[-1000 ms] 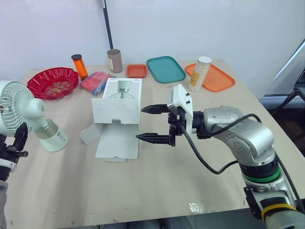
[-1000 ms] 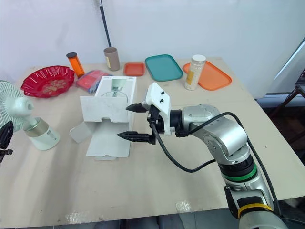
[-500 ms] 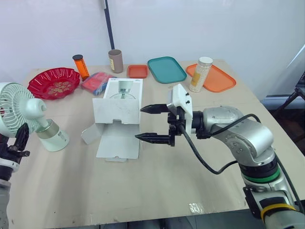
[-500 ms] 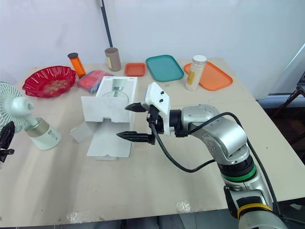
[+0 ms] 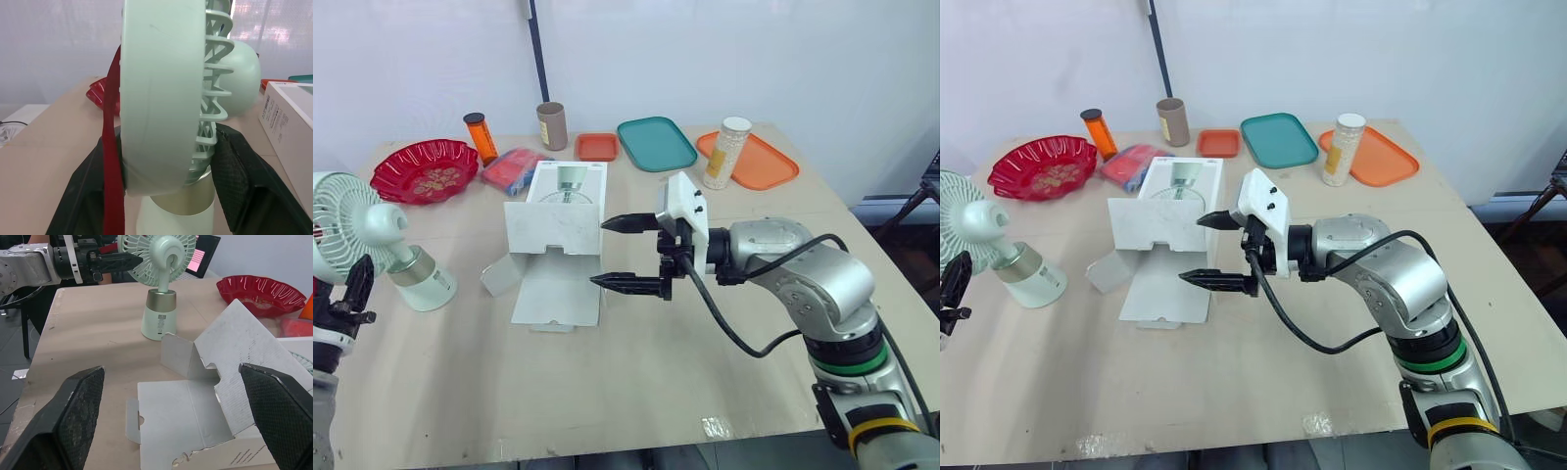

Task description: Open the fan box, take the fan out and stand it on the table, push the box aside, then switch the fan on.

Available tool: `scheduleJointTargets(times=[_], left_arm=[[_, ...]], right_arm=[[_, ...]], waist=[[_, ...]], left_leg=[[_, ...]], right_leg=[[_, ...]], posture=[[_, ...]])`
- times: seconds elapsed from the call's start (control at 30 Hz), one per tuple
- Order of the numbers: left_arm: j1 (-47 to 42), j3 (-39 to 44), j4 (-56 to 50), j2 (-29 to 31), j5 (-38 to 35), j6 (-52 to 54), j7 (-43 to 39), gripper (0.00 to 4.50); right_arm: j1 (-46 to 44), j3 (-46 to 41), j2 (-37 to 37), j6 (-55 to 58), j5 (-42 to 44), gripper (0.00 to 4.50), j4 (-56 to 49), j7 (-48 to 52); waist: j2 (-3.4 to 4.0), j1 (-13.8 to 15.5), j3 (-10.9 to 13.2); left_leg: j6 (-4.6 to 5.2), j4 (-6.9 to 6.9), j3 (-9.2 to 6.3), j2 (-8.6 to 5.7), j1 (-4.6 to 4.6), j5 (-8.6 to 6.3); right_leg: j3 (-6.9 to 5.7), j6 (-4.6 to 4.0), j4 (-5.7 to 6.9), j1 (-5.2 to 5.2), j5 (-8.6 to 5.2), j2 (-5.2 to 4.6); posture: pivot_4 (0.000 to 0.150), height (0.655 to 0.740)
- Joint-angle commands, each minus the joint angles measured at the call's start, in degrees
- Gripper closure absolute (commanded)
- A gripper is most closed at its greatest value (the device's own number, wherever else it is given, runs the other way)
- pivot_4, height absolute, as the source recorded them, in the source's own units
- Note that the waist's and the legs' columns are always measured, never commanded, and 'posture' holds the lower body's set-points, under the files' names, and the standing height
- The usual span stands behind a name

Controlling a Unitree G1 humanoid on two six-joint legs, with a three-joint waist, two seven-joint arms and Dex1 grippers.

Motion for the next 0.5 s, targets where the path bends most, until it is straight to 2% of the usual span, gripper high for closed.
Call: scheduleJointTargets(times=[0.03, 0.07, 0.13, 0.5], left_arm=[[1.22, -1.77, 0.98, -0.08, 0.30, 1.96, -0.09, 1.02], [1.29, -1.74, 0.98, 0.02, 0.40, 1.92, -0.01, 0.53], [1.37, -1.76, 1.04, 0.16, 0.52, 1.84, 0.11, 0.03], [1.35, 0.51, 0.19, 1.54, -0.43, 2.95, 0.24, 0.03]], right_arm=[[-0.72, -1.33, 0.22, -0.75, 0.49, 0.00, -1.83, -0.18], [-0.69, -1.29, 0.23, -0.83, 0.41, 0.00, -1.79, -0.13], [-0.60, -1.21, 0.19, -1.06, 0.25, 0.00, -1.70, 0.00], [-0.29, -1.08, 0.30, -1.37, -0.03, 0.00, -1.58, 0.12]], waist=[[-0.09, -0.12, 0.05], [-0.25, -0.21, 0.09], [-0.55, -0.24, 0.15], [-0.59, -0.23, 0.18]], left_leg=[[0.00, -0.01, 0.02, 0.00, -0.02, 0.00], [0.00, -0.01, 0.02, 0.02, -0.05, 0.00], [0.00, -0.02, -0.01, 0.07, -0.16, 0.00], [-0.02, -0.03, 0.02, 0.05, -0.26, -0.02]], right_leg=[[0.02, 0.00, -0.02, -0.02, 0.00, 0.01], [0.02, 0.00, -0.03, -0.05, 0.00, 0.04], [-0.01, -0.02, -0.03, -0.15, 0.00, 0.07], [-0.02, -0.02, -0.07, -0.23, 0.00, 0.01]], posture=[[0.150, 0.7400], [0.150, 0.7400], [0.150, 0.7400], [0.150, 0.7400]])
